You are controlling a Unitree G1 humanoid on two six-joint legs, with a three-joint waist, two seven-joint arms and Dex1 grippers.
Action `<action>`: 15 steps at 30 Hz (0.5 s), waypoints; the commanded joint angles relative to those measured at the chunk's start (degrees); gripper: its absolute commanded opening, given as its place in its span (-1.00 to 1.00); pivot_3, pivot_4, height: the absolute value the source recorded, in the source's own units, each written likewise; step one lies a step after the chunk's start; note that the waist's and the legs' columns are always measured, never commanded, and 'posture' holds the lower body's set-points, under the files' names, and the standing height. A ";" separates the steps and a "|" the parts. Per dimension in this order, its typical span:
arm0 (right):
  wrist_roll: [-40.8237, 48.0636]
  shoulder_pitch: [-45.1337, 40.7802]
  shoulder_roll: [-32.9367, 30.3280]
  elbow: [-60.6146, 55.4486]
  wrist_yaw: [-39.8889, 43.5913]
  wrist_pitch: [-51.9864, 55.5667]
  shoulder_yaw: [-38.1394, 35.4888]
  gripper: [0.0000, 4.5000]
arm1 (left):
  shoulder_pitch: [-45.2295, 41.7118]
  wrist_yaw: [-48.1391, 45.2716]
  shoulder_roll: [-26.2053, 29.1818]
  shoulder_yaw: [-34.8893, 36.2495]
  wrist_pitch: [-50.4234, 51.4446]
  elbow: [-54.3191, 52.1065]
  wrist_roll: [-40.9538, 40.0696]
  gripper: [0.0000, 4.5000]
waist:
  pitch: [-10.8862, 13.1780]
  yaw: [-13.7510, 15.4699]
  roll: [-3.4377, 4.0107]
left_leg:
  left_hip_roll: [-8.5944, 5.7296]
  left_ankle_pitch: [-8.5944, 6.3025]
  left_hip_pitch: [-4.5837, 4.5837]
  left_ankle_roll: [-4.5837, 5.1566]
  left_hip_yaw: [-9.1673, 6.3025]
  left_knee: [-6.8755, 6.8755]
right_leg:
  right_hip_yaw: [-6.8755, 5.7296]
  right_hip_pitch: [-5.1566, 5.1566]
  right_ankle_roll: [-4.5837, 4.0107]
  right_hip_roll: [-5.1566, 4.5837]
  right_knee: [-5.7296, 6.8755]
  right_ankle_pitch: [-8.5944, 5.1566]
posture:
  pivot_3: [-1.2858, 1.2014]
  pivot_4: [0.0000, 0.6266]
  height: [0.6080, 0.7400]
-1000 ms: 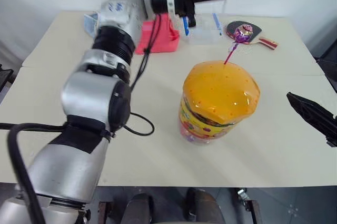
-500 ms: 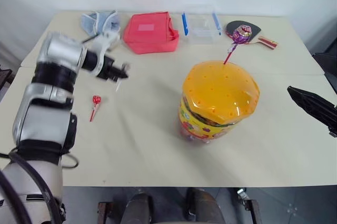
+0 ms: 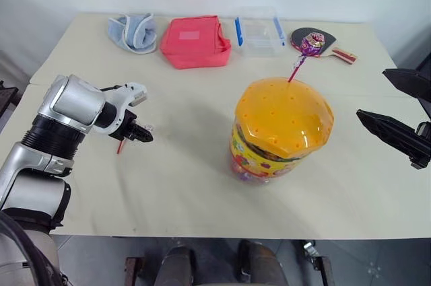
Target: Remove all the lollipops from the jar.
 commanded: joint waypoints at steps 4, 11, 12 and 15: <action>-0.49 -0.56 -1.42 0.22 1.34 0.28 -2.12 1.00 | -3.68 0.04 4.11 -0.57 -0.55 -5.36 -3.40 0.68 | 0.00 0.01 0.00 | 0.00 0.00 0.00 0.00 0.00 0.00 | 0.01 0.00 0.00 0.00 0.01 0.00 | 0.03 -0.52 1.00; -0.94 -1.40 -3.03 1.56 2.26 1.14 -3.14 1.00 | -8.44 -0.89 3.16 7.08 -10.04 -1.77 -7.52 0.99 | 0.00 0.13 0.00 | -0.01 0.00 0.00 0.00 0.03 0.03 | 0.03 0.00 0.00 0.00 0.01 0.00 | 0.03 -0.52 1.00; -0.87 -1.97 -3.50 1.82 2.30 1.32 -2.75 1.00 | -8.58 -1.13 1.90 10.29 -13.25 -0.79 -9.18 0.99 | 0.00 0.15 0.00 | 0.00 0.00 0.00 0.00 0.02 0.04 | 0.02 0.00 0.00 0.00 0.01 0.00 | 0.03 -0.52 1.00; -0.50 -4.09 -4.54 2.55 2.10 1.92 -1.00 1.00 | -7.96 -2.32 -0.66 16.76 -20.89 1.37 -12.76 0.99 | 0.00 0.02 0.00 | 0.00 0.00 -0.01 0.00 0.02 0.10 | 0.02 0.00 0.00 -0.01 0.05 0.00 | 0.03 -0.52 1.00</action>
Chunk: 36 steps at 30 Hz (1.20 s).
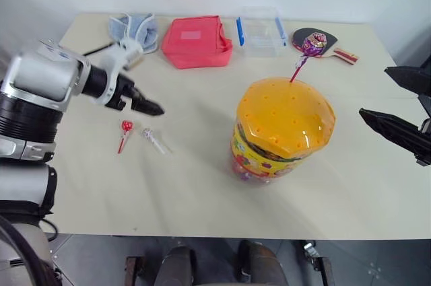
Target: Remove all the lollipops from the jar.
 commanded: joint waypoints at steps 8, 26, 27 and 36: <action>-0.21 -16.87 -3.53 5.31 -1.45 3.55 15.13 1.00 | 7.34 -13.89 -11.08 22.04 -31.06 3.87 -17.27 0.99 | -0.02 -0.49 0.04 | 0.04 -0.03 0.01 0.00 0.09 0.28 | 0.09 -0.01 0.00 0.00 0.19 0.00 | 0.03 -0.52 1.00; -9.35 -45.71 7.86 18.51 0.53 10.81 38.21 0.58 | 16.60 -22.82 -11.25 23.27 -39.89 0.55 -24.60 1.00 | -0.02 -0.29 0.04 | 0.12 -0.21 -0.18 0.06 0.06 0.59 | 0.01 -0.04 -0.01 0.05 0.23 0.01 | 0.03 -0.52 1.00; -9.59 -46.36 7.95 18.89 0.76 11.03 38.16 0.43 | 16.91 -22.63 -11.20 23.45 -39.84 0.16 -24.97 1.00 | -0.02 -0.35 0.05 | 0.13 -0.21 -0.18 0.06 0.06 0.59 | 0.01 -0.04 -0.01 0.05 0.23 0.01 | 0.03 -0.52 1.00; -12.77 -54.92 9.67 22.23 -0.12 10.01 36.60 -0.94 | 16.53 -23.49 -11.06 23.19 -41.15 1.74 -25.43 1.00 | -0.02 -0.73 0.05 | 0.16 -0.22 -0.18 0.05 0.08 0.57 | 0.02 -0.08 -0.01 0.08 0.23 0.01 | 0.03 -0.52 1.00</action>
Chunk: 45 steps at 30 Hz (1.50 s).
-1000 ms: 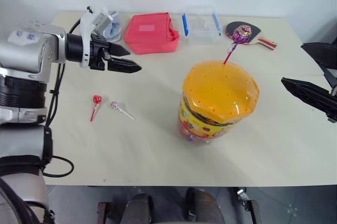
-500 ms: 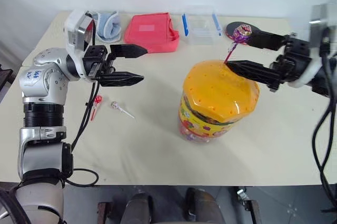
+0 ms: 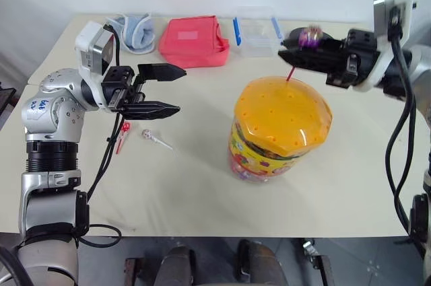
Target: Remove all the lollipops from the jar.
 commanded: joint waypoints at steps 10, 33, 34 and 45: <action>-8.31 -8.79 -8.07 3.78 -7.12 3.26 -6.74 -0.97 | -1.72 -4.70 0.77 -0.07 -1.37 1.43 -1.54 1.00 | 0.00 0.11 0.00 | 0.00 -0.02 -0.13 0.00 0.00 -0.01 | -0.02 -0.09 0.00 0.00 -0.06 0.00 | 0.03 -0.52 1.00; -24.73 31.60 -14.50 14.88 -9.29 10.11 -5.73 -0.97 | 9.74 8.02 3.29 0.70 4.13 -4.45 1.30 1.00 | -0.04 -0.31 0.06 | 0.00 -0.03 -0.60 0.01 0.24 0.09 | 0.22 -0.77 0.02 0.00 0.21 0.01 | 0.03 -0.52 1.00; -24.88 31.16 -13.40 15.95 -9.44 9.62 -5.77 -0.97 | 10.06 8.24 3.30 0.97 4.00 -4.65 1.25 1.00 | -0.04 -0.37 0.06 | 0.00 -0.03 -0.60 0.01 0.24 0.09 | 0.22 -0.77 0.02 0.00 0.21 0.01 | 0.03 -0.52 1.00; -26.32 32.85 -10.02 16.14 -9.78 9.07 -8.74 0.10 | 12.36 11.13 3.14 2.71 0.18 -6.33 1.89 1.00 | -0.04 -0.57 0.06 | 0.00 -0.03 -0.60 0.01 0.25 0.09 | 0.23 -0.77 0.02 -0.01 0.21 0.01 | 0.03 -0.52 1.00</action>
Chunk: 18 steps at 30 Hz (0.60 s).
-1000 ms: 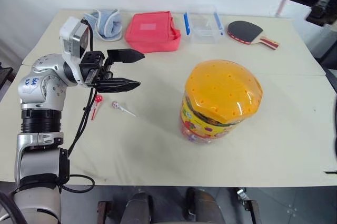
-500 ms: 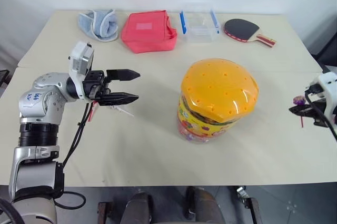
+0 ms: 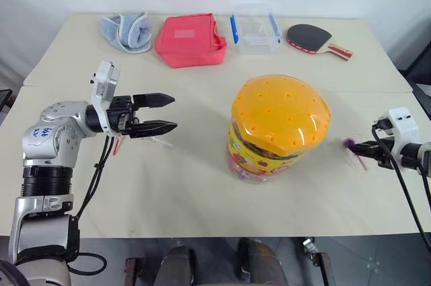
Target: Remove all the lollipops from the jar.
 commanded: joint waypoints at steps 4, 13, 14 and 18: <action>2.37 7.28 -3.20 -9.83 3.01 1.37 -9.84 0.67 | 1.24 1.75 0.92 2.94 -0.94 -2.95 -0.56 1.00 | -0.01 0.16 0.01 | 0.00 0.00 0.01 0.00 0.00 0.00 | 0.00 0.00 0.00 0.00 0.00 0.00 | 0.03 -0.52 1.00; 13.49 26.34 -1.63 -33.74 25.18 -7.46 -31.00 0.98 | 2.04 1.52 0.80 4.03 -0.86 -2.42 -1.83 1.00 | -0.03 1.16 0.07 | 0.00 0.00 0.06 0.00 0.01 0.01 | 0.05 0.05 0.00 0.01 0.02 0.03 | 0.03 -0.52 1.00; 12.59 30.20 -1.55 -35.56 28.68 -10.51 -31.26 0.98 | 2.36 0.95 1.13 4.22 -0.97 -2.31 -1.95 1.00 | -0.03 1.30 0.06 | 0.00 0.00 0.07 0.00 -0.01 -0.01 | 0.03 0.06 0.01 0.03 0.00 0.03 | 0.03 -0.52 1.00; 9.29 36.64 -1.36 -35.39 34.24 -19.78 -29.92 0.98 | 3.98 -0.82 3.21 5.12 -0.25 -1.26 -1.86 1.00 | -0.05 1.11 0.02 | -0.02 -0.06 0.07 0.04 -0.04 0.02 | 0.02 0.20 0.11 0.05 -0.23 0.12 | 0.03 -0.52 1.00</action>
